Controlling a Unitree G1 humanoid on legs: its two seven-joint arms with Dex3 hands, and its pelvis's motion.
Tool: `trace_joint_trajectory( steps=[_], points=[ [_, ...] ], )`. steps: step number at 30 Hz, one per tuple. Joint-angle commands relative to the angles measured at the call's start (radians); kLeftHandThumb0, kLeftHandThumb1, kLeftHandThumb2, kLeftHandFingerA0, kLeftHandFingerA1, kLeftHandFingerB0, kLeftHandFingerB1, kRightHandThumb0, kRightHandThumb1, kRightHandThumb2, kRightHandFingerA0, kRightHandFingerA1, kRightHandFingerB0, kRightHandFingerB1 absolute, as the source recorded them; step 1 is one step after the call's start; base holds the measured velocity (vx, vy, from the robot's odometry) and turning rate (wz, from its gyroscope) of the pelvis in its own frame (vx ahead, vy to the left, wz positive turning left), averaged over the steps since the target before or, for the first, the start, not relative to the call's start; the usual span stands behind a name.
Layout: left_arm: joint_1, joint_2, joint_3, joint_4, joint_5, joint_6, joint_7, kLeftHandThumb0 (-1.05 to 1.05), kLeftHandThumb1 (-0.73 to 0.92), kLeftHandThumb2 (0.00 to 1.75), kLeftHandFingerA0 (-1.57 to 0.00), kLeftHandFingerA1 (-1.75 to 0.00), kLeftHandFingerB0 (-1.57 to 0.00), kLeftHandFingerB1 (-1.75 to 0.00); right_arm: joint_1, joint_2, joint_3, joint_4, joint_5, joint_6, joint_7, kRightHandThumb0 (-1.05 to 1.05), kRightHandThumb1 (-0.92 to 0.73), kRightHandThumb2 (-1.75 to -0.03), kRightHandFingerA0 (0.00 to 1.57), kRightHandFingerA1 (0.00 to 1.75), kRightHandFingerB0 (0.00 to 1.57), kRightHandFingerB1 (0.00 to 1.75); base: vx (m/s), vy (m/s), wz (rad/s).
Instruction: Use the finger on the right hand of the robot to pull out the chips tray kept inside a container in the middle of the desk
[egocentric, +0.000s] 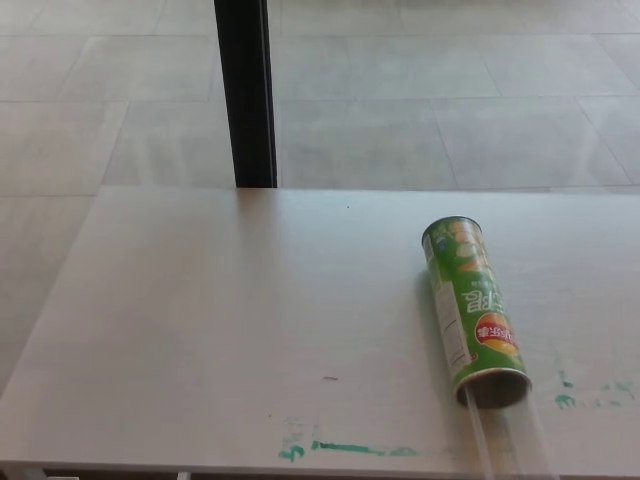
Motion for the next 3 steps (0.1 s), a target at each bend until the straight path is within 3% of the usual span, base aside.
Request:
trace_joint_trajectory(
  steps=[1, 2, 3],
  points=[
    [0.015, 0.016, -0.003, -0.014, 0.004, -0.016, 0.011, -0.38, 0.75, 0.62, -0.46, -0.44, -0.38, -0.37, -0.028, 0.005, 0.013, 0.059, 0.147, 0.028, 0.051, -0.17, -0.44, -0.91, 0.8, 0.94, 0.09, 0.5, 0.0, 0.0, 0.0],
    [0.012, 0.016, -0.003, -0.01, 0.005, -0.011, 0.013, -0.38, 0.75, 0.62, -0.48, -0.44, -0.38, -0.36, -0.028, -0.001, 0.029, 0.08, 0.14, 0.011, 0.049, -0.22, -0.64, -0.58, 0.79, 1.03, 0.19, 0.39, 0.0, 0.0, 0.0],
    [0.012, 0.016, -0.003, -0.01, 0.005, -0.011, 0.013, -0.38, 0.75, 0.62, -0.48, -0.44, -0.38, -0.36, -0.028, -0.001, 0.029, 0.08, 0.14, 0.011, 0.049, -0.22, -0.64, -0.58, 0.79, 1.03, 0.19, 0.39, 0.0, 0.0, 0.0]
  ],
)
